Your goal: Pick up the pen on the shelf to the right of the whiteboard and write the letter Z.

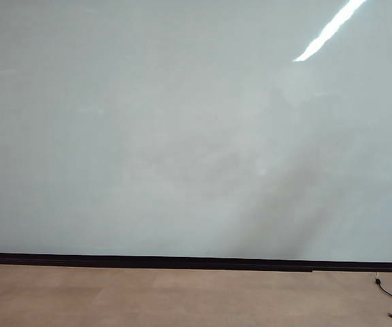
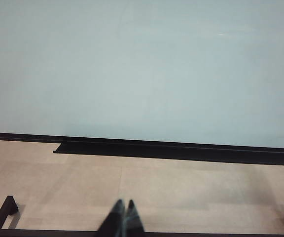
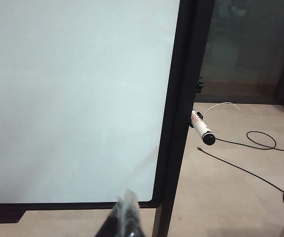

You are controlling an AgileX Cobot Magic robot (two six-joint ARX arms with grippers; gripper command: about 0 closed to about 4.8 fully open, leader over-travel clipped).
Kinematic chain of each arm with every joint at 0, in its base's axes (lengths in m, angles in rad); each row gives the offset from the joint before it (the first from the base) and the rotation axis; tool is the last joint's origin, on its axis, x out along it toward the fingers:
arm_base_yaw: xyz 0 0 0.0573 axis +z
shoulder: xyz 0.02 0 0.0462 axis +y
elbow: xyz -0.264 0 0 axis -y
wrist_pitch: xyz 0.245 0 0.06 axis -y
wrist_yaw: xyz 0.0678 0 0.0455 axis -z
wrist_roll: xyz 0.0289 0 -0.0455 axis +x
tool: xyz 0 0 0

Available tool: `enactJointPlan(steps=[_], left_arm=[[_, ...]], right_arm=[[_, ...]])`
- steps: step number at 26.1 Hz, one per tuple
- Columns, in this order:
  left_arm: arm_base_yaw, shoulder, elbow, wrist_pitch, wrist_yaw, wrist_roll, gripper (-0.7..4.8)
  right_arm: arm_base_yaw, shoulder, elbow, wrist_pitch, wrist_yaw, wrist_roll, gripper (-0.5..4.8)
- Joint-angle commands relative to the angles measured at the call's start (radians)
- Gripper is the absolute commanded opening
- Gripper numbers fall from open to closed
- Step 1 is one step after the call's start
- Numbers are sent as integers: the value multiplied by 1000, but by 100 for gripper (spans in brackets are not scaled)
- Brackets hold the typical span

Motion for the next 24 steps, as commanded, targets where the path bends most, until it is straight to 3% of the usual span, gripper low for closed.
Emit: enactJointPlan(steps=[1,11,16,17,19,24], left_arm=[[0,0,2,5,0,4,-4],[0,0,2,5,0,4,-5],[0,0,2,5,0,4,-4],[0,0,2,5,0,4,-4],[0,0,2,5,0,4,-5],[0,0,2,5,0,4,-5]], right_arm=[[0,0,5,19,-3,3,-8],[0,0,5,47,-4,13,-8],[0,0,7,194,-73,96,20],[0,0,21,212,-69,186,20],[-1,6,67,155,-70,237,21],[-1,139,182,94,-72,232,36]])
